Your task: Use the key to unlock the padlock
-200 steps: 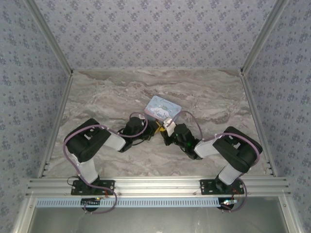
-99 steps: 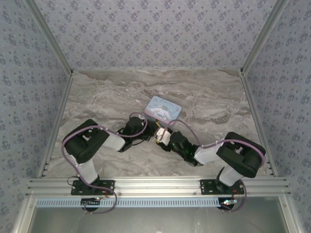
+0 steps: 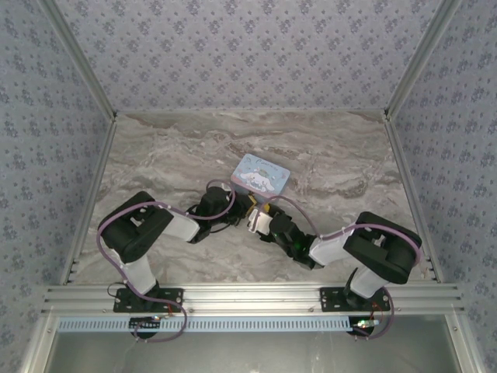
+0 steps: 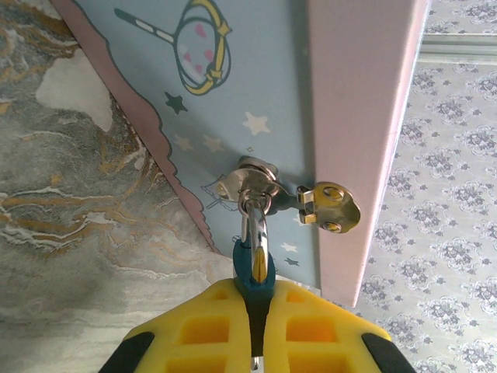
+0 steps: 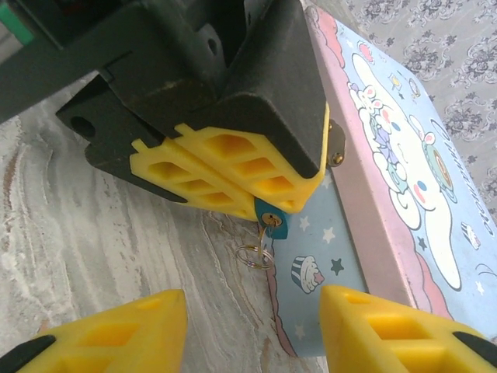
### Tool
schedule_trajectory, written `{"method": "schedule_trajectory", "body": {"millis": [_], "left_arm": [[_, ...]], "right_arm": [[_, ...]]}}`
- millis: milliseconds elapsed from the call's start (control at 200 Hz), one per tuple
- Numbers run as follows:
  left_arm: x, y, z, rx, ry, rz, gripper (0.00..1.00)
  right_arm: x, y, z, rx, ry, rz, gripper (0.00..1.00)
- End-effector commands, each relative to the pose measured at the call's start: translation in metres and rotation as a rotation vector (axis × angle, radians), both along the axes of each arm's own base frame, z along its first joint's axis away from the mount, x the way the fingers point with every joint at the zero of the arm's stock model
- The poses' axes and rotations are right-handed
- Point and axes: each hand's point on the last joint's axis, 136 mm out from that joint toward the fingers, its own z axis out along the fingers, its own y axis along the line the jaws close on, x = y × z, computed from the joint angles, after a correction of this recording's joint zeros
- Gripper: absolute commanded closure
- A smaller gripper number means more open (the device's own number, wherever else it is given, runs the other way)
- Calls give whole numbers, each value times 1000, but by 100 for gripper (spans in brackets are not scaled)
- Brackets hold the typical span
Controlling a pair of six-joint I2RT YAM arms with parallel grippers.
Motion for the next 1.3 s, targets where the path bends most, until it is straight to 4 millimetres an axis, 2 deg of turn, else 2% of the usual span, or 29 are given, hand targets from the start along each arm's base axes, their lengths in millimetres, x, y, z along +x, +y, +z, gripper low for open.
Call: {"method": "schedule_trajectory", "body": {"millis": [0, 235, 395, 620, 769, 1094, 1169, 1259, 1299], "left_arm": [[3, -5, 18, -25, -46, -13, 100], [3, -6, 19, -30, -47, -15, 100], [3, -6, 20, -32, -49, -15, 100], [3, -6, 20, -33, -47, -17, 100], [3, -6, 20, -35, -47, -15, 100], [3, -7, 20, -34, -46, -17, 100], [3, -6, 20, -34, -46, -16, 100], [3, -7, 19, -34, -46, -17, 100], [3, -7, 19, -35, -46, -17, 100]], "right_arm": [[8, 11, 12, 30, -37, -4, 55], [15, 20, 12, 43, -37, 2, 66], [20, 18, 9, 41, -31, -9, 77], [21, 17, 4, 38, -19, -13, 84], [24, 17, 2, 41, -16, -18, 85], [27, 23, 10, 77, -23, 1, 88], [27, 25, 12, 90, -20, 5, 91], [27, 25, 16, 128, -5, 8, 100], [27, 25, 17, 152, 9, 11, 100]]}}
